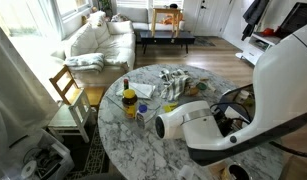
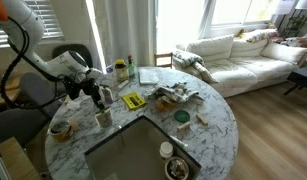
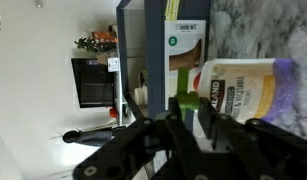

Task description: Put the two sachets in an upright position

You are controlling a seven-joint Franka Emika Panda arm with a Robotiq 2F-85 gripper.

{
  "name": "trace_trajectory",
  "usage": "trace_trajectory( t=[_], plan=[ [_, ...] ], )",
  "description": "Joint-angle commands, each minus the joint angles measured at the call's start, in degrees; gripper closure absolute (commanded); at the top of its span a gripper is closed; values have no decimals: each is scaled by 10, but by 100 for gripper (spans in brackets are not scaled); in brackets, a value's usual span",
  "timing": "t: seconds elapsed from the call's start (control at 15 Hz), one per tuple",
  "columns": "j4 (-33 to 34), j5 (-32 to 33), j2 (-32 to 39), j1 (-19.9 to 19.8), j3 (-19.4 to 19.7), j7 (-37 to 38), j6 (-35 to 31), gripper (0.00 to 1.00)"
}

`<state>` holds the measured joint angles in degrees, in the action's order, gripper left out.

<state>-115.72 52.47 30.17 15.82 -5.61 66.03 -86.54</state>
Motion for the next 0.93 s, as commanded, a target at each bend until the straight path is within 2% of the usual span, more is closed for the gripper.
trace_trajectory(
  t=[0.0, 0.87],
  plan=[
    [13, -7, 10, -4, -6, -22, 16, 94],
    [36, -72, 11, -17, -4, -89, 10, 94]
  ],
)
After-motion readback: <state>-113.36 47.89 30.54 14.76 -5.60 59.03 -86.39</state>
